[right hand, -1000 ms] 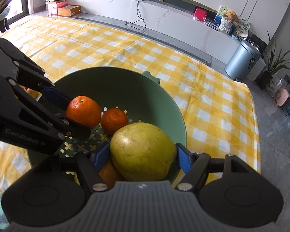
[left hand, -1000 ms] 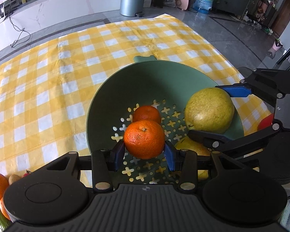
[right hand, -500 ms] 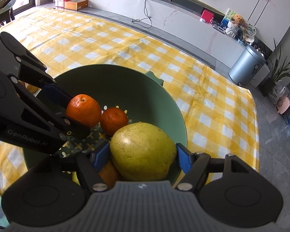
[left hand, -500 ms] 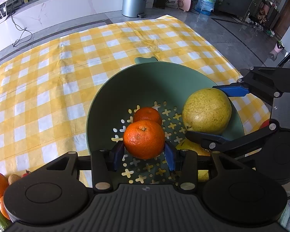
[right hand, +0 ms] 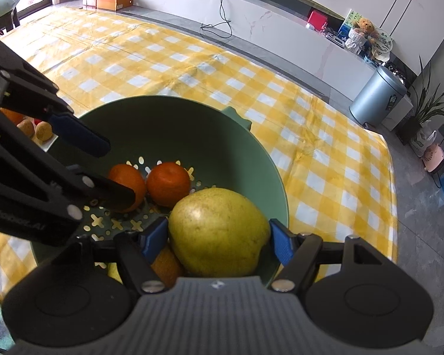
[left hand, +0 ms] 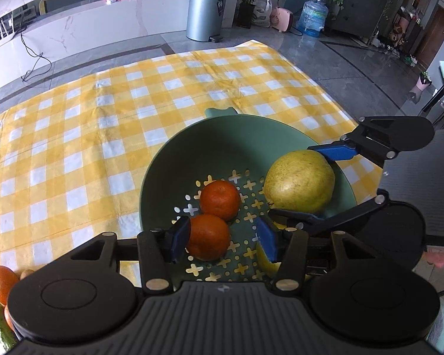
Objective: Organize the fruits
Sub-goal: 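Open the left gripper to drop the tangerine while the right releases the pomelo in the colander, then move both grippers away from the colander toward the loose fruit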
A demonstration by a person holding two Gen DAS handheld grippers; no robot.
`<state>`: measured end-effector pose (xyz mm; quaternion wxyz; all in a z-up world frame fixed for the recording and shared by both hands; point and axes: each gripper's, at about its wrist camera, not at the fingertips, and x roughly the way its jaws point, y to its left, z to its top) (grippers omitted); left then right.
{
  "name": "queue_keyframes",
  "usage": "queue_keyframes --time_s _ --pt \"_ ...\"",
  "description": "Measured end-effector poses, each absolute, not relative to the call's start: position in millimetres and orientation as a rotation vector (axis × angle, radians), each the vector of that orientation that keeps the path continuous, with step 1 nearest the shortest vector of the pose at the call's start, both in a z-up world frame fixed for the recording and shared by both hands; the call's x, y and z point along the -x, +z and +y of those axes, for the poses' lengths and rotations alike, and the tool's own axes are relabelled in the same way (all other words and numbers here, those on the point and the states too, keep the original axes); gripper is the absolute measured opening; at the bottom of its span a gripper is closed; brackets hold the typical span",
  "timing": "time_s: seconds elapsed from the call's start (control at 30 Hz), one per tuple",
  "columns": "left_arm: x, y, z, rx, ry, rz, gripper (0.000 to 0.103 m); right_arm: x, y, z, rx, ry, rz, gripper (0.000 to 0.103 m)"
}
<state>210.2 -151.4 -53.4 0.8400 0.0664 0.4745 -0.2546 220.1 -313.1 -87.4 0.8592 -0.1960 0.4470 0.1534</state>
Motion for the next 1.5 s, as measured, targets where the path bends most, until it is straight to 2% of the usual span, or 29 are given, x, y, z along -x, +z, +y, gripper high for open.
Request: queue_keyframes --time_s 0.33,0.77,1.17,1.5 --pt "-196.1 -39.3 -131.9 -0.128 -0.503 0.991 0.06 -223.0 -86.8 -309.8 0.407 0.291 0.937 0.07" --pt "-167.3 -12.1 -105.5 -0.107 -0.462 0.939 0.061 -201.0 -56.5 -297.6 0.39 0.225 0.874 0.076" --pt "-131.5 7.2 -55.8 -0.142 -0.347 0.897 0.061 -147.9 -28.2 -268.1 0.127 0.251 0.844 0.08" --pt "-120.2 -0.8 -1.1 -0.102 -0.223 0.929 0.061 -111.5 -31.9 -217.8 -0.039 0.299 0.772 0.08"
